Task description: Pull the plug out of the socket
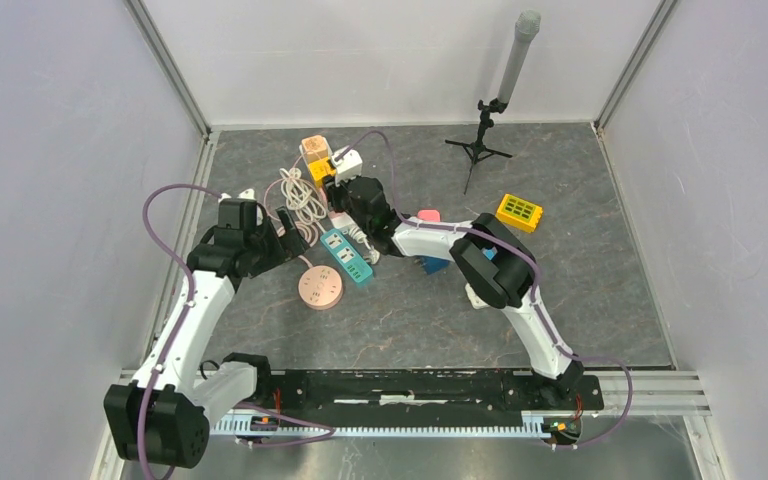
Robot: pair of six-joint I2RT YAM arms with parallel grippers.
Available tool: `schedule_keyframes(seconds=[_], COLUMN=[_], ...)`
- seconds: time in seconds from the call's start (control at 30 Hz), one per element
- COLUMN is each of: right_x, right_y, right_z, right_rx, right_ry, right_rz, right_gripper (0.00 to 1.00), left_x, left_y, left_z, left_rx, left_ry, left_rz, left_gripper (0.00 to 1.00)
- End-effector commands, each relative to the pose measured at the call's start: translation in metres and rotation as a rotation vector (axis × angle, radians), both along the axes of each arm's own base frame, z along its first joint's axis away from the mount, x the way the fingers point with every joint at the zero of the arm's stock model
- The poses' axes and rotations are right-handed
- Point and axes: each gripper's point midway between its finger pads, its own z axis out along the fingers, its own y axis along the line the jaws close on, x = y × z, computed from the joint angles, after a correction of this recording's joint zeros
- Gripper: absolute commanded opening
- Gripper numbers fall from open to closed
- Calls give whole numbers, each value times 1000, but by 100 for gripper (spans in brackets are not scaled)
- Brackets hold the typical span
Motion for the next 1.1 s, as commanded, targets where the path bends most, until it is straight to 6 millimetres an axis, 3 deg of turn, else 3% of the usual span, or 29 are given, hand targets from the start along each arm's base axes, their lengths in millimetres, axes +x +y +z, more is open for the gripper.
schedule_keyframes(seconds=[0.0,0.13,0.23,0.33,0.5,0.63,0.77,0.87,1.07], right_x=[13,6,-6,-24,-56,-74,-78,-76,-70], right_y=[0,-9,-25,-44,-68,-73,-72,-70,-65], right_z=[12,22,30,25,11,-6,-12,-11,-14], right_rx=[-11,-12,-22,-38,-36,-37,-45,-60,-106], right_ry=[-41,-59,-50,-1,76,143,171,184,208], right_rz=[-45,-53,-65,-67,-45,-2,11,9,4], right_gripper=[36,11,5,4,4,6,22,35,35], left_x=[6,9,15,25,51,75,96,109,116], left_y=[-4,-10,-17,-35,-60,-81,-101,-100,-108], left_z=[6,11,17,24,22,13,3,-8,-25], left_rx=[-26,-62,-111,-209,-362,-439,-467,-450,-479], left_ry=[-20,-31,-54,-88,-118,-123,-120,-127,-97], left_rz=[-2,-9,-6,-43,-24,-15,-18,24,4], left_gripper=[100,100,100,100,98,85,71,63,58])
